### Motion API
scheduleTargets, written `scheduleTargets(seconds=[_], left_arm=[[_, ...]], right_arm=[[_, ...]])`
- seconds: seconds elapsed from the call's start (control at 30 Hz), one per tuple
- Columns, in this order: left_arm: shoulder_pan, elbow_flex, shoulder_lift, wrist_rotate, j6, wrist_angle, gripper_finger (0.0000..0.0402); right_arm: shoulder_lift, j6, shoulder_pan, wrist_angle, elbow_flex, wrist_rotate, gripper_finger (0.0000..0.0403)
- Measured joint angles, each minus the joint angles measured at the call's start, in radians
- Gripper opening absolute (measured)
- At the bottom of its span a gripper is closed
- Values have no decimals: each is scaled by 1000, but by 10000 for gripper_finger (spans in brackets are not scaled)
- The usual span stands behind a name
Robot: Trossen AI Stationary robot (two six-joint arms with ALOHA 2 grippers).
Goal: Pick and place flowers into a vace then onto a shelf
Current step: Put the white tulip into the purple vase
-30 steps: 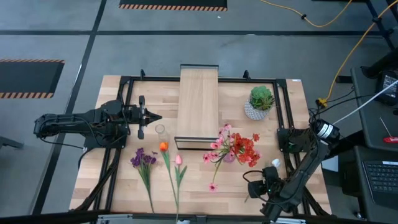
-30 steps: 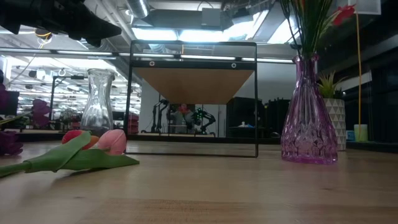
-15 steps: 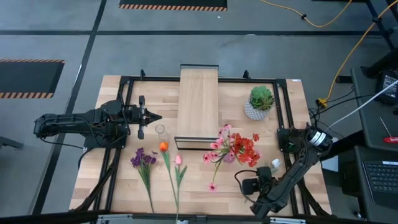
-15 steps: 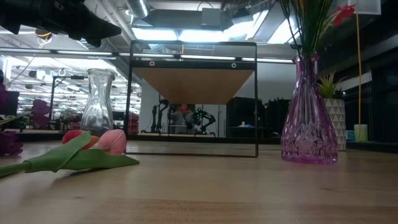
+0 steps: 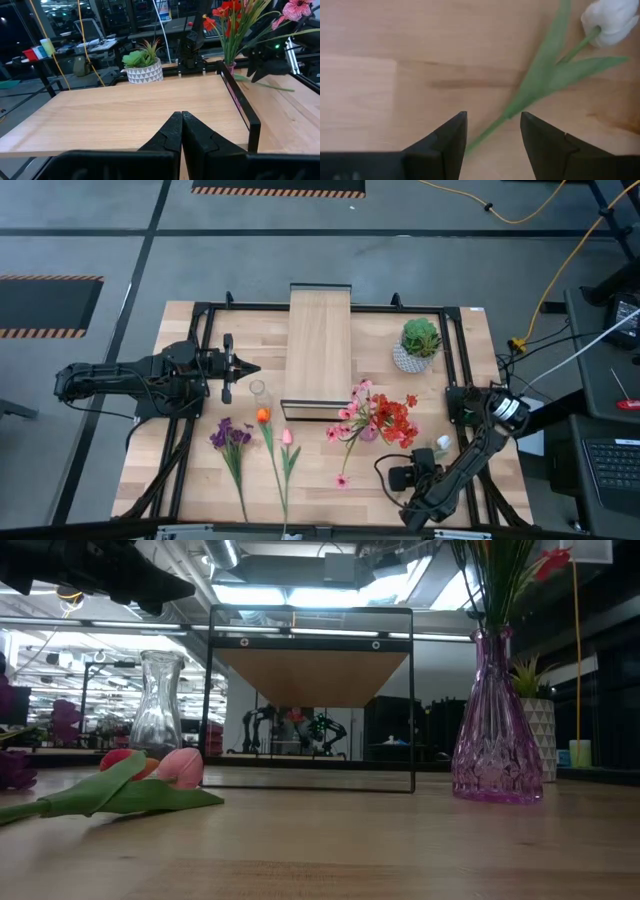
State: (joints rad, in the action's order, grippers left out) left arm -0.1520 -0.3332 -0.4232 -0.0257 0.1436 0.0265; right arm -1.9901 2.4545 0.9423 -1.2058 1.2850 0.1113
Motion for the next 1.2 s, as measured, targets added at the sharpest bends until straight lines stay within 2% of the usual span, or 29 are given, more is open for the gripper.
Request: scheduleTargets(seconds=[0.4, 0.67, 1.2], left_arm=[[0, 0, 0, 0, 0, 0, 4], [0, 0, 0, 0, 0, 0, 4], [0, 0, 0, 0, 0, 0, 4]], right_arm=[[-81, 2, 5, 28, 6, 13, 187], [-105, -34, 31, 21, 6, 105, 183], [-106, -75, 64, 17, 3, 129, 103]])
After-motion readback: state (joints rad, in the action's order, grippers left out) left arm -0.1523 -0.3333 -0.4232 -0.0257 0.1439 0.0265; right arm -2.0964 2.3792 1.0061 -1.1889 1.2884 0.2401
